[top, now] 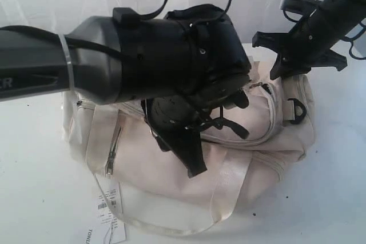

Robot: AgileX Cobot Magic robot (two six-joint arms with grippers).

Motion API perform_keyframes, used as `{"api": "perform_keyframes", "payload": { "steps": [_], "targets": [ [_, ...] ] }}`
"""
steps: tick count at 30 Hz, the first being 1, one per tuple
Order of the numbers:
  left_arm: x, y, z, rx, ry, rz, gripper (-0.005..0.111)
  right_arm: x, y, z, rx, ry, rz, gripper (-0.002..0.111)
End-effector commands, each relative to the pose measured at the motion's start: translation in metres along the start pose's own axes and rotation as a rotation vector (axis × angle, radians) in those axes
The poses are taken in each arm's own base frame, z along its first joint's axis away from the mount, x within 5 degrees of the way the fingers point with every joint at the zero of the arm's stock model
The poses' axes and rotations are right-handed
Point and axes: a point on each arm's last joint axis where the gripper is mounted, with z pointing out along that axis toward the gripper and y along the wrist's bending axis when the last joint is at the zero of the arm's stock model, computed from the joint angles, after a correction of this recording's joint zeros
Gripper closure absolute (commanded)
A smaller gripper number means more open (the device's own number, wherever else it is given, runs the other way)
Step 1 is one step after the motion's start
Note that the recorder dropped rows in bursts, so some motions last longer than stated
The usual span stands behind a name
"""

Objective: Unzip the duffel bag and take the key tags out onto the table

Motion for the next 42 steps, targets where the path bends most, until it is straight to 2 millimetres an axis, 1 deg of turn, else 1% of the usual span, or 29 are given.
{"api": "perform_keyframes", "payload": {
  "steps": [1,6,9,12,14,17,24,26,28,31,35,39,41,42],
  "targets": [
    [0.012,0.019,0.000,-0.101,0.091,-0.023,0.088,0.001,-0.002,0.000,0.004,0.012,-0.011,0.108],
    [0.017,0.030,-0.005,-0.099,0.082,-0.052,0.088,0.001,-0.002,0.000,0.004,0.012,-0.011,0.108],
    [0.021,0.036,-0.012,-0.092,0.067,-0.076,0.088,0.001,-0.002,0.000,0.004,0.012,-0.011,0.108],
    [0.028,0.043,-0.017,-0.094,0.060,-0.091,0.088,0.001,-0.002,0.000,0.004,0.012,-0.011,0.108],
    [0.037,0.047,-0.015,-0.094,0.075,-0.100,0.088,0.001,-0.002,0.000,0.004,0.012,-0.011,0.108],
    [0.056,0.052,-0.007,-0.104,0.124,-0.097,0.088,0.001,-0.002,0.000,0.004,0.012,-0.011,0.108],
    [0.101,0.073,0.003,-0.158,0.205,-0.175,0.088,0.001,-0.002,0.000,0.004,0.012,-0.011,0.108],
    [0.112,0.082,0.003,-0.182,0.206,-0.195,0.088,0.002,-0.002,0.000,0.004,0.018,-0.032,0.108],
    [0.119,0.090,0.001,-0.207,0.166,-0.206,0.088,0.002,-0.002,0.000,0.004,0.020,-0.063,0.108],
    [0.127,0.102,-0.001,-0.264,0.113,-0.211,0.088,0.001,-0.002,0.000,0.003,0.015,-0.119,0.108],
    [0.137,0.113,-0.003,-0.278,0.081,-0.232,0.088,0.000,-0.002,0.000,0.004,-0.001,-0.160,0.108],
    [0.140,0.113,-0.004,-0.246,0.079,-0.257,0.088,0.000,-0.001,0.000,-0.009,0.000,-0.152,0.108],
    [0.139,0.108,-0.002,-0.198,0.086,-0.248,0.088,0.000,0.001,-0.004,-0.012,-0.007,-0.158,0.108],
    [0.138,0.106,-0.002,-0.166,0.073,-0.241,0.088,0.001,0.003,-0.009,-0.015,-0.016,-0.163,0.108]
  ]
}}
